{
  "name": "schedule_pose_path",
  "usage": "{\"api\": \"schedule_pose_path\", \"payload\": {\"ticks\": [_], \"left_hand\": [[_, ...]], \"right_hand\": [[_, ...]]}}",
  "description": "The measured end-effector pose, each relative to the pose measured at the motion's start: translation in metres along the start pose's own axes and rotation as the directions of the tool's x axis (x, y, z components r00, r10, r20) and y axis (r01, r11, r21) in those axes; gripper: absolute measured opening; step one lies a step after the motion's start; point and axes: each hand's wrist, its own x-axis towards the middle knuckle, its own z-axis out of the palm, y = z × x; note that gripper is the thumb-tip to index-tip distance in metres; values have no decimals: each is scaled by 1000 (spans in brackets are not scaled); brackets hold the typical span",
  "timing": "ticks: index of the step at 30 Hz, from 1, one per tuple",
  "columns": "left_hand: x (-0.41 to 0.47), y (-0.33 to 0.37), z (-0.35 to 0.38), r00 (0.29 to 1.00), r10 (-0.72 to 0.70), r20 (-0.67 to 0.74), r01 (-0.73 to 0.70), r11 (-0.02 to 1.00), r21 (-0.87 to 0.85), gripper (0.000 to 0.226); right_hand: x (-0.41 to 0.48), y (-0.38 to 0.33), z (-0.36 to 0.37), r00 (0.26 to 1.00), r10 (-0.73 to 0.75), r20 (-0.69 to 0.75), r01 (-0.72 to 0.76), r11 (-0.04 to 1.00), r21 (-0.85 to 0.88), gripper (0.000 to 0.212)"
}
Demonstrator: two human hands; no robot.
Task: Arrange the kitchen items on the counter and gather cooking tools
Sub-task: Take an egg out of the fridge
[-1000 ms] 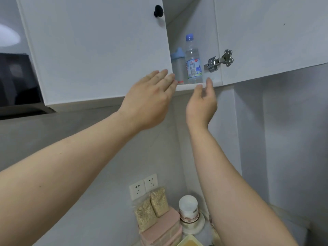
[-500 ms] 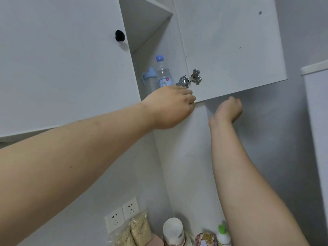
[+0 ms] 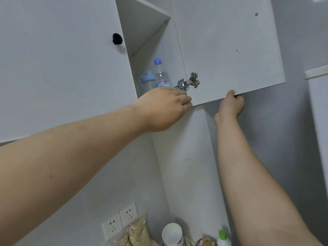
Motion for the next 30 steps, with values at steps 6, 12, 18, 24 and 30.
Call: {"api": "schedule_pose_path", "payload": {"ticks": [6,12,18,24,30], "left_hand": [[12,6,-16,963,60,-263,-78,995,-58,46],[26,17,-27,949,52,-311,-58,998,-12,54],[31,31,-31,943,49,-328,-33,998,55,59],[21,14,-11,983,-30,-181,63,982,179,40],[2,4,-11,997,-77,-12,77,951,300,31]], "right_hand": [[-20,-2,-8,993,-94,75,101,990,-96,16],[-57,-5,-17,977,-105,186,131,982,-133,32],[-77,-13,-15,941,120,317,-128,992,5,30],[-95,-10,-11,896,308,319,-334,942,28,18],[-113,5,0,914,228,336,-173,967,-186,13]]}}
